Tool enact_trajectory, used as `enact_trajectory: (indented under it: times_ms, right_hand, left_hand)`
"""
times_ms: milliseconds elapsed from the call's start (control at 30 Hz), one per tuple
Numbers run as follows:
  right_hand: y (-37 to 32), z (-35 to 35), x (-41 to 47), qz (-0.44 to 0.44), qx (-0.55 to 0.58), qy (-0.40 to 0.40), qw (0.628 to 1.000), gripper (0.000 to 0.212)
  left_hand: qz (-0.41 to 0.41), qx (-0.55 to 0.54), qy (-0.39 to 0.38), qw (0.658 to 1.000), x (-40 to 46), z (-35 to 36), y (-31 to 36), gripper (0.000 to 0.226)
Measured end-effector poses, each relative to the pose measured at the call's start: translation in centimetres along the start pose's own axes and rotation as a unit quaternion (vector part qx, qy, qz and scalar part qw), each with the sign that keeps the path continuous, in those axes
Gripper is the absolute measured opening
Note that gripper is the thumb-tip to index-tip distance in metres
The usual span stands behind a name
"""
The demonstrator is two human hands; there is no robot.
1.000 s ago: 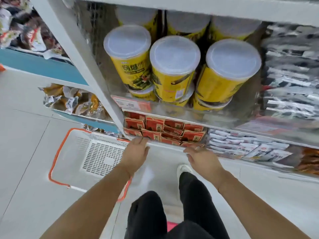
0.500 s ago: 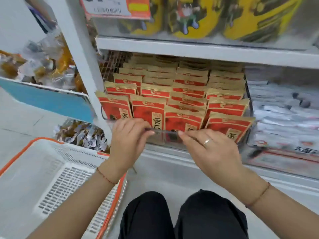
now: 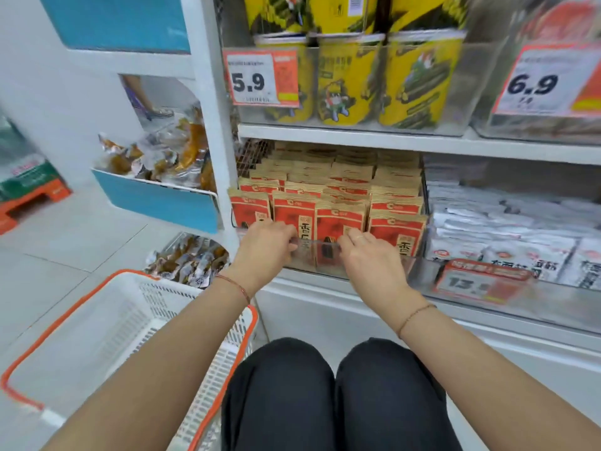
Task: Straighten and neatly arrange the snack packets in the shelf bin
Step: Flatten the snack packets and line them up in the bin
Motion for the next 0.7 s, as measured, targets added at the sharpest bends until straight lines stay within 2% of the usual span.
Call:
enact_trajectory:
  times_ms: [100, 233, 333, 433, 600, 700]
  right_hand:
    - [-0.1, 0.6, 0.0, 0.019, 0.002, -0.001, 1.0, 0.048]
    - [0.3, 1.3, 0.2, 0.038, 0.003, 0.009, 0.999, 0.048]
    - [0.7, 1.5, 0.3, 0.048, 0.029, 0.026, 0.998, 0.038]
    - [0.9, 1.1, 0.2, 0.056, 0.054, 0.06, 0.995, 0.025]
    - [1.0, 0.1, 0.6, 0.077, 0.067, 0.075, 0.992, 0.025]
    - [1.5, -0.9, 1.0, 0.079, 0.068, 0.097, 0.99, 0.025]
  left_hand:
    - [0.029, 0.035, -0.007, 0.999, 0.1, -0.1, 0.8, 0.015]
    - [0.031, -0.059, 0.037, 0.997, -0.4, 0.6, 0.5, 0.016]
    - [0.03, -0.096, 0.048, 0.994, 0.0, 0.9, 0.0, 0.011]
    - [0.013, -0.095, 0.073, 0.993, 0.3, 0.7, -0.2, 0.017]
    - [-0.021, -0.093, 0.087, 0.992, 0.2, -0.1, -0.4, 0.015]
    - [-0.013, -0.105, 0.12, 0.987, 0.5, -1.6, -0.4, 0.009]
Point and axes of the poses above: each hand's wrist, its own x-axis towards the middle knuckle, its own z-axis out of the palm, y = z × x, the point moved 5 cm from there along x, towards the middle knuckle, and after that the axes turned 15 degrees about -z, right-handed, at the moved point
